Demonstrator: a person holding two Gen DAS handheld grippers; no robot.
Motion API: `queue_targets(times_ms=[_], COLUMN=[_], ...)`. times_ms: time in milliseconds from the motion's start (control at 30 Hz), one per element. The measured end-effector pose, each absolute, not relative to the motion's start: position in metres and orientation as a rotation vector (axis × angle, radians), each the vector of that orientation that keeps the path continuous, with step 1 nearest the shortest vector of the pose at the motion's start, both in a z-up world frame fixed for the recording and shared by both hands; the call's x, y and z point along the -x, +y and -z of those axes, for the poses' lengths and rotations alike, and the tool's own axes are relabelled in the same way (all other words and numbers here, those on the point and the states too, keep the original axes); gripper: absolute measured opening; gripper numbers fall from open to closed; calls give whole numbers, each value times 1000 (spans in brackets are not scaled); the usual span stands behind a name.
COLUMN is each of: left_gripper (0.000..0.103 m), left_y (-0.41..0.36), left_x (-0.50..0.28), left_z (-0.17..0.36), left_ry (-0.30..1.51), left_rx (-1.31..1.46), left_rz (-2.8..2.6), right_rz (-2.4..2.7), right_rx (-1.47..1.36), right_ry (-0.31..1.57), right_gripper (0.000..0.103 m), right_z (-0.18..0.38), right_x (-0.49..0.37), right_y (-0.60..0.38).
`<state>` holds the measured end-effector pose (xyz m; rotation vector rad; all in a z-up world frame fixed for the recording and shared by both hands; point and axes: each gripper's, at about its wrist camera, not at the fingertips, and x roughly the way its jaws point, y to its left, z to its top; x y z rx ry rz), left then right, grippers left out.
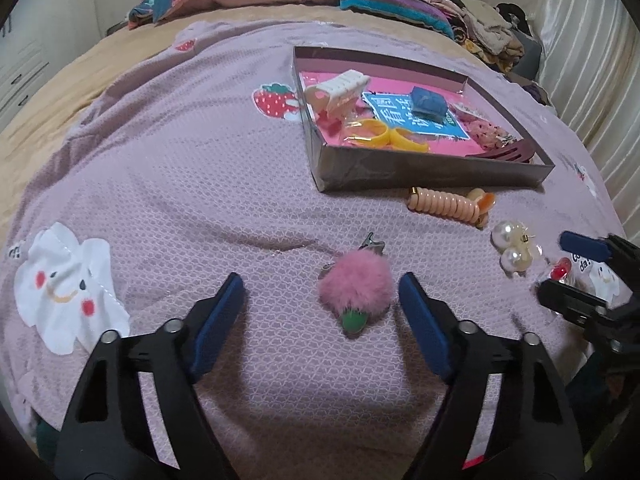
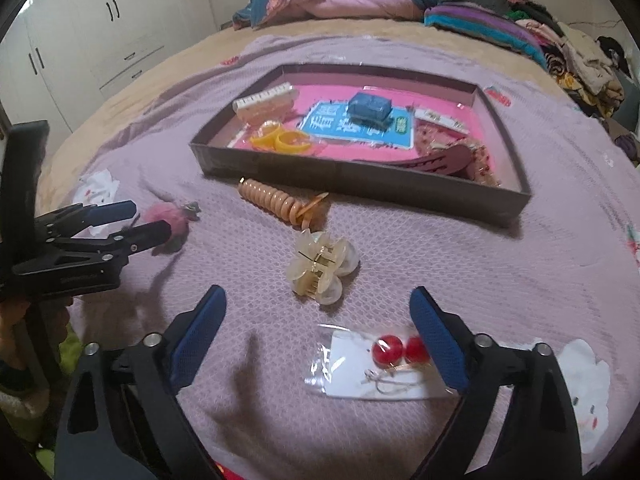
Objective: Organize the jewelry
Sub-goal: 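Grasp the pink pompom keychain with the left tool while the right tool grasps the cream pearl claw clip, then carry the pompom into the tray with the left tool while the right tool places the claw clip there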
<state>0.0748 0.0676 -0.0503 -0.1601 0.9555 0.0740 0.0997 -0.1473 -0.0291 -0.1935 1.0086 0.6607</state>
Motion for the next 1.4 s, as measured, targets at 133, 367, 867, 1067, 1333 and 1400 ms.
queue_targets(times_ms=[133, 367, 867, 1067, 1333, 1400], left_gripper=[63, 53, 26, 25, 25, 25], left_y=[67, 65, 52, 41, 22, 16], left_x=[-76, -80, -82, -81, -92, -95], left_z=[53, 57, 47, 30, 12, 8], left_ry=[963, 981, 971, 941, 913, 907], left_rx=[164, 180, 190, 176, 147, 139], left_rz=[-63, -42, 8, 38, 79, 90], right_rz=[-663, -652, -690, -692, -663, -649], right_rx=[190, 185, 110, 81, 18, 5], right_ry=[1058, 1035, 992, 969, 925, 912], right_gripper=[71, 40, 35, 35, 35, 35], right_z=[45, 47, 26, 16, 0, -4], right_x=[-109, -114, -101, -100, -105, -107], right_y=[-136, -133, -159, -171, -198, -206])
